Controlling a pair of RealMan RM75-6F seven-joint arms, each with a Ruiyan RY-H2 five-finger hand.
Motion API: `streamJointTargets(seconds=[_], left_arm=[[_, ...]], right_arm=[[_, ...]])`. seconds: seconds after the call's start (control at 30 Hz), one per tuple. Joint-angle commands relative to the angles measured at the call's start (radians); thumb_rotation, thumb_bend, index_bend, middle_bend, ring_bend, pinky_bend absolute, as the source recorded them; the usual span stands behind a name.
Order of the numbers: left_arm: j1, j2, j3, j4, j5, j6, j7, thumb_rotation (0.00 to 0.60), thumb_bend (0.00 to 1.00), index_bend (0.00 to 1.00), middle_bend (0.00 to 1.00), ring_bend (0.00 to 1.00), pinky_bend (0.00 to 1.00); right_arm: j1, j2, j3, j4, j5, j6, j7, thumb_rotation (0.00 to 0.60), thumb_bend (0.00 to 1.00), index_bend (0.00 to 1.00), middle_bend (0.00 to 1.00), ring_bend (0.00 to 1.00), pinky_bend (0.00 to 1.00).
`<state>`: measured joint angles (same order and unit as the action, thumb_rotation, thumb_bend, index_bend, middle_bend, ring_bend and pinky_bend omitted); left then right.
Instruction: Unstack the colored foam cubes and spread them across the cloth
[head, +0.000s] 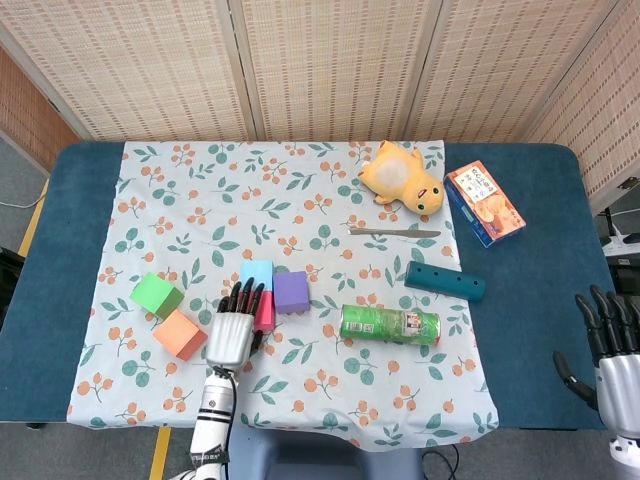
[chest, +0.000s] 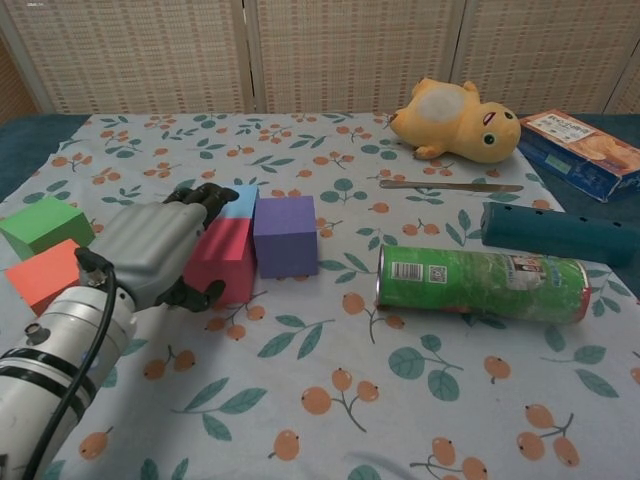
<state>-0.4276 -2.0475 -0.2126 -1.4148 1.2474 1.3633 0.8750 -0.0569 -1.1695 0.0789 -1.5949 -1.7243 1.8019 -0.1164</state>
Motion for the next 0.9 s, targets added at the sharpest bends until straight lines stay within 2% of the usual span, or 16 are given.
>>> streamJointTargets(seconds=[0.03,0.13,0.3,0.53,0.73,0.9], left_arm=[[-0.014,-0.008,-0.003,-0.01,-0.026,-0.018,0.032,0.6,0.37,0.06,0.04,0.07,0.26],[-0.027,-0.011,-0.009,-0.022,-0.051,-0.032,0.065,0.6,0.36,0.0,0.02,0.07,0.26],[-0.045,-0.021,-0.015,-0.018,-0.061,-0.036,0.069,0.6,0.36,0.01,0.02,0.06,0.26],[-0.055,-0.033,-0.002,0.02,-0.032,-0.017,0.023,0.6,0.36,0.21,0.09,0.12,0.27],[-0.057,-0.034,0.005,0.044,-0.02,-0.004,0.004,0.6,0.36,0.42,0.27,0.27,0.32],[-0.056,-0.028,0.008,0.052,-0.015,0.003,-0.007,0.6,0.36,0.5,0.34,0.34,0.37]], right_arm=[[0.0,0.001,0.0,-0.001,0.0,0.001,0.002,0.6,0.24,0.0,0.0,0.0,0.0],[-0.001,0.003,0.0,-0.002,0.0,0.003,0.006,0.6,0.24,0.0,0.0,0.0,0.0],[-0.002,0.007,0.0,-0.004,0.0,0.005,0.013,0.6,0.24,0.0,0.0,0.0,0.0],[-0.002,0.009,0.0,-0.004,0.0,0.005,0.015,0.6,0.24,0.0,0.0,0.0,0.0],[-0.003,0.01,0.0,-0.004,-0.001,0.006,0.015,0.6,0.24,0.0,0.0,0.0,0.0],[-0.004,0.009,0.0,-0.003,0.0,0.006,0.014,0.6,0.24,0.0,0.0,0.0,0.0]])
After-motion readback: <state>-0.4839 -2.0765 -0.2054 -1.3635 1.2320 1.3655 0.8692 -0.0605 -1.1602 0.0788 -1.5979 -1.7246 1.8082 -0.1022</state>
